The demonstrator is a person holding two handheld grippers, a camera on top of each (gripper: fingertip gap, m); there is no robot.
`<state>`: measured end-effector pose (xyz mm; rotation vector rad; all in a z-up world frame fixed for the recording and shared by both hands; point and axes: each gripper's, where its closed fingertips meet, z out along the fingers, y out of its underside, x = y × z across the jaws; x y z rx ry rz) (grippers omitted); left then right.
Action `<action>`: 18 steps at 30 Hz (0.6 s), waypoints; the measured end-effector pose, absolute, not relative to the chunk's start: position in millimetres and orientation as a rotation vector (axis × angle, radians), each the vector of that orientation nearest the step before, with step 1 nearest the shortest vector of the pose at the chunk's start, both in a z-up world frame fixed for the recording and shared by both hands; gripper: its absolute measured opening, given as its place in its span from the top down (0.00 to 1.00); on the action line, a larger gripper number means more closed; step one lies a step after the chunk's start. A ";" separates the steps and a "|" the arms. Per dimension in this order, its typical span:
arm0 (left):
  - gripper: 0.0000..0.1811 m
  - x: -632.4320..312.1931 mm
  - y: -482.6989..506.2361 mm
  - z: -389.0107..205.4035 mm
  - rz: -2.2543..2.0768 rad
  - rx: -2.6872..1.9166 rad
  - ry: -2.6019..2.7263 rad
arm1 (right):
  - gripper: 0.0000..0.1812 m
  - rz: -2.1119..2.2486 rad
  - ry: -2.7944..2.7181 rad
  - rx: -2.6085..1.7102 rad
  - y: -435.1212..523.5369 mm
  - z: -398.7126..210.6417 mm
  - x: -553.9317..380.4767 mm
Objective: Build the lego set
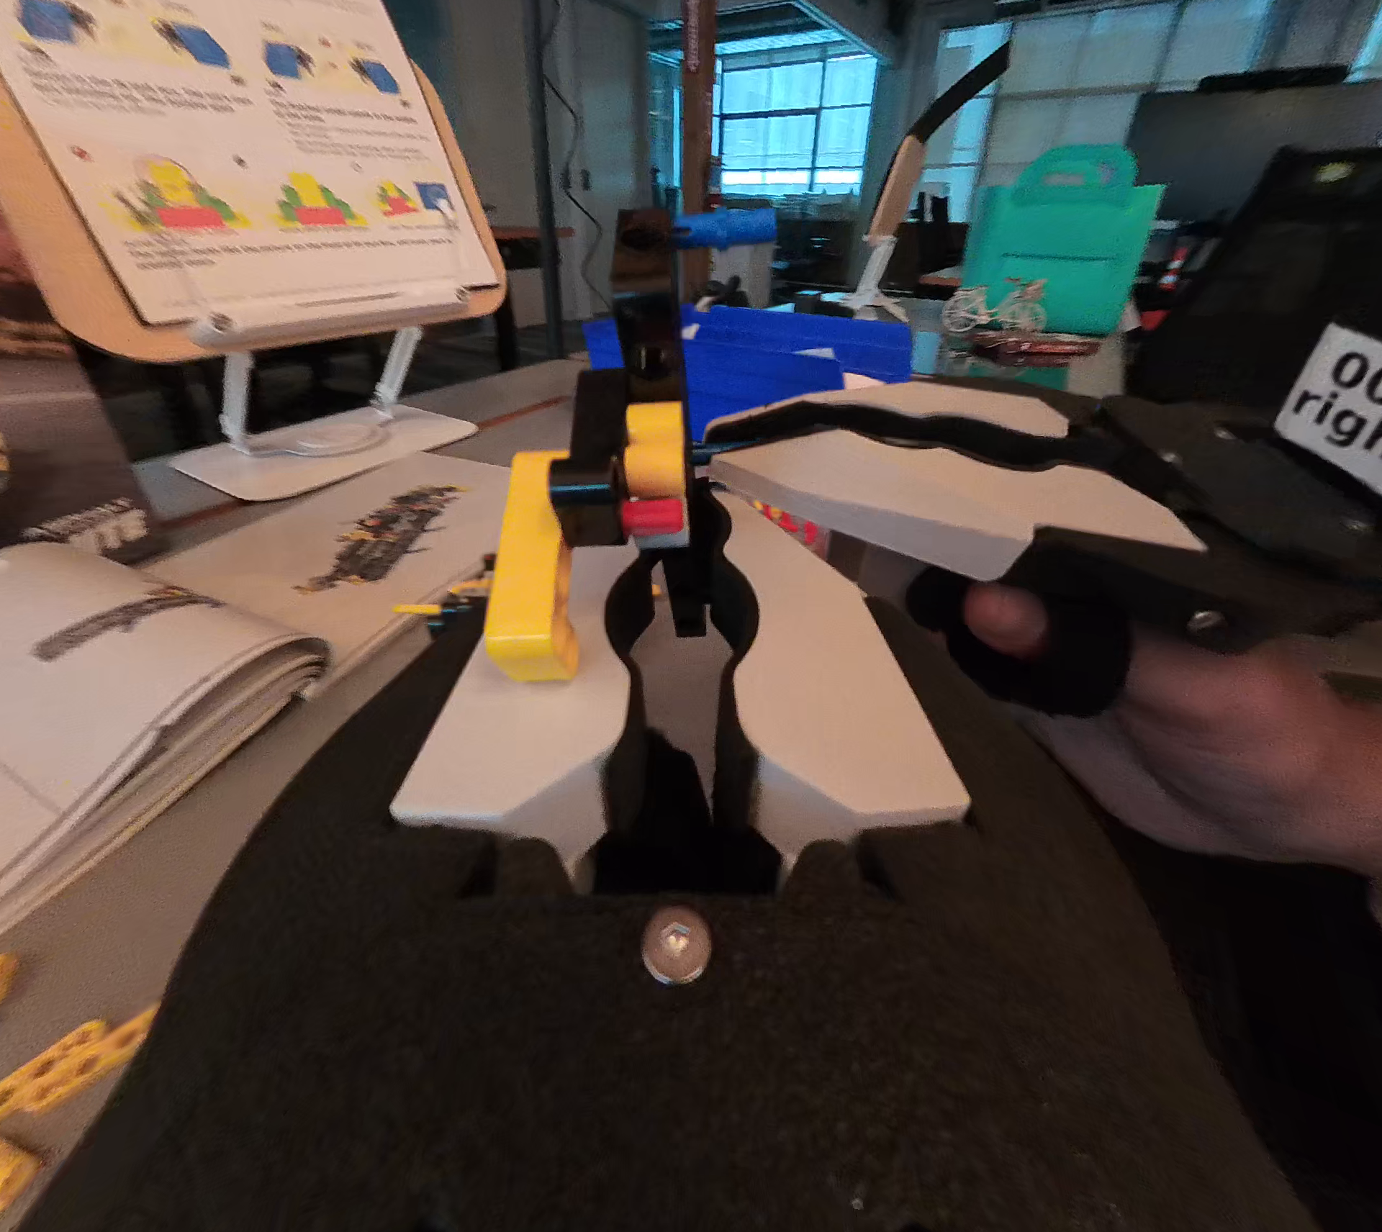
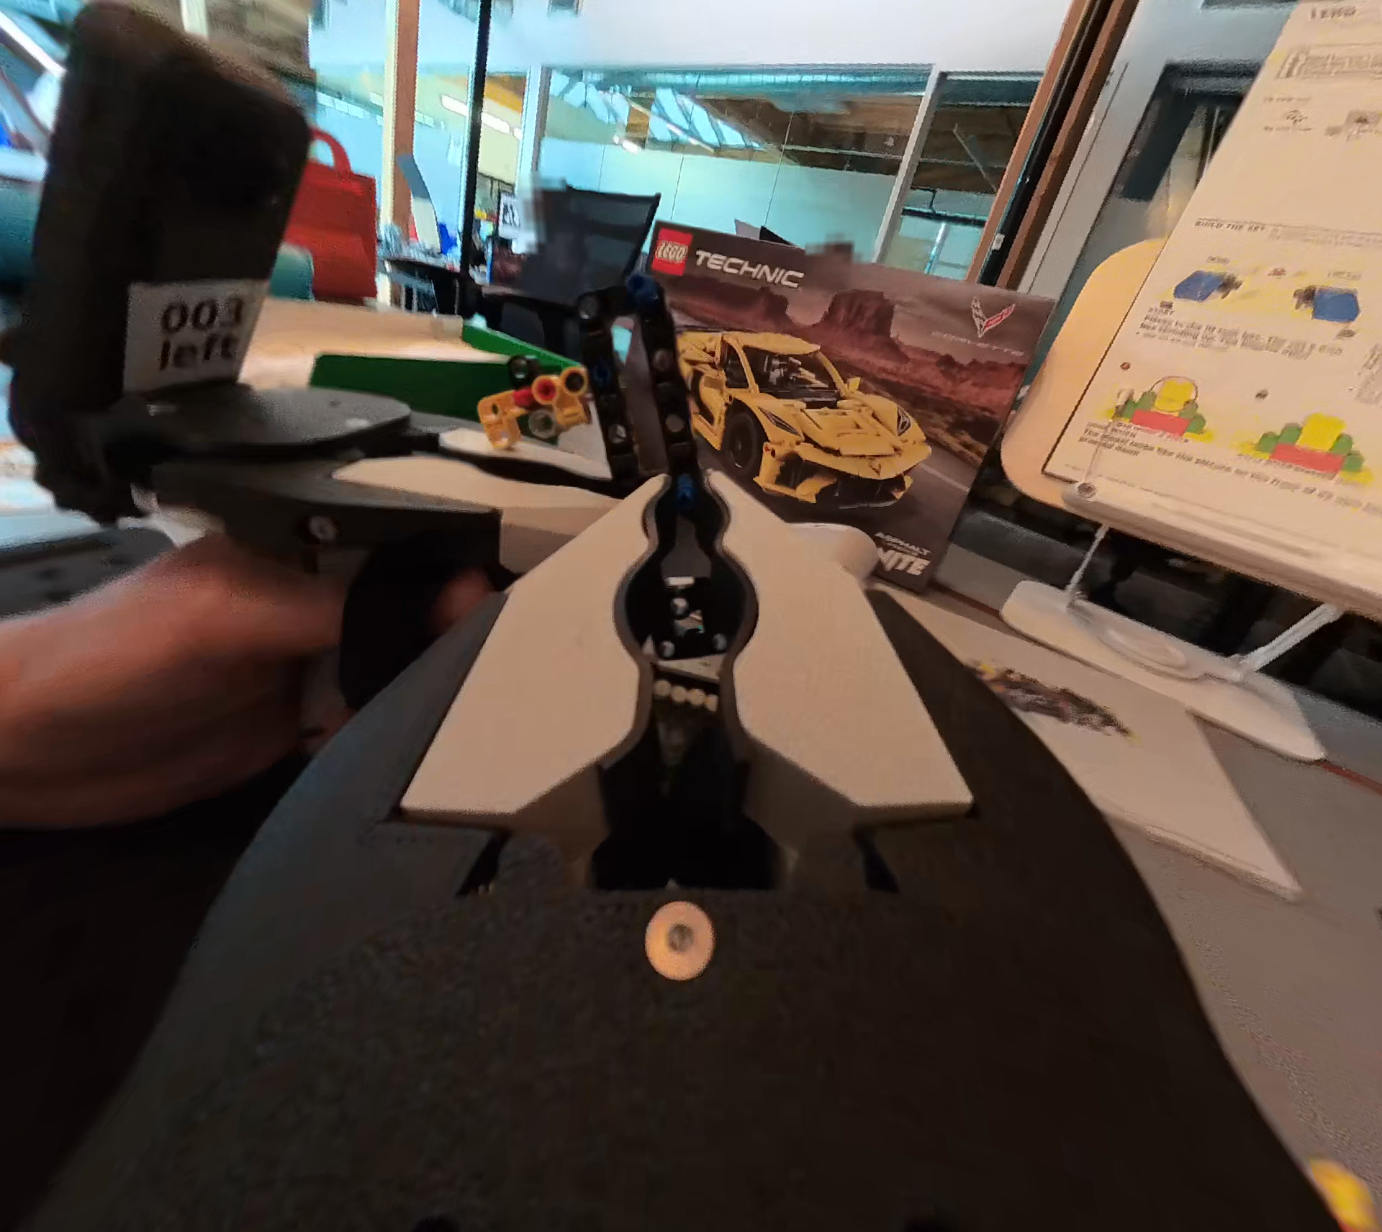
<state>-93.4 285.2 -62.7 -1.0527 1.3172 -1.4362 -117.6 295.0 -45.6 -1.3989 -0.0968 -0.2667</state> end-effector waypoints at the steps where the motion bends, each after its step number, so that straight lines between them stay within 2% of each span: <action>1: 0.95 -94.4 285.4 -60.5 -1.396 -1.032 1.306 | 0.98 -0.222 -0.062 -1.386 294.2 -43.8 -118.7; 13: 0.95 -95.1 277.5 -61.2 -1.252 -0.988 1.351 | 0.98 -0.336 -0.278 -1.377 287.0 -43.3 -118.3; 18: 0.95 -88.6 282.4 -71.7 -1.338 -1.084 1.373 | 0.98 -0.290 -0.197 -1.458 292.2 -51.9 -111.7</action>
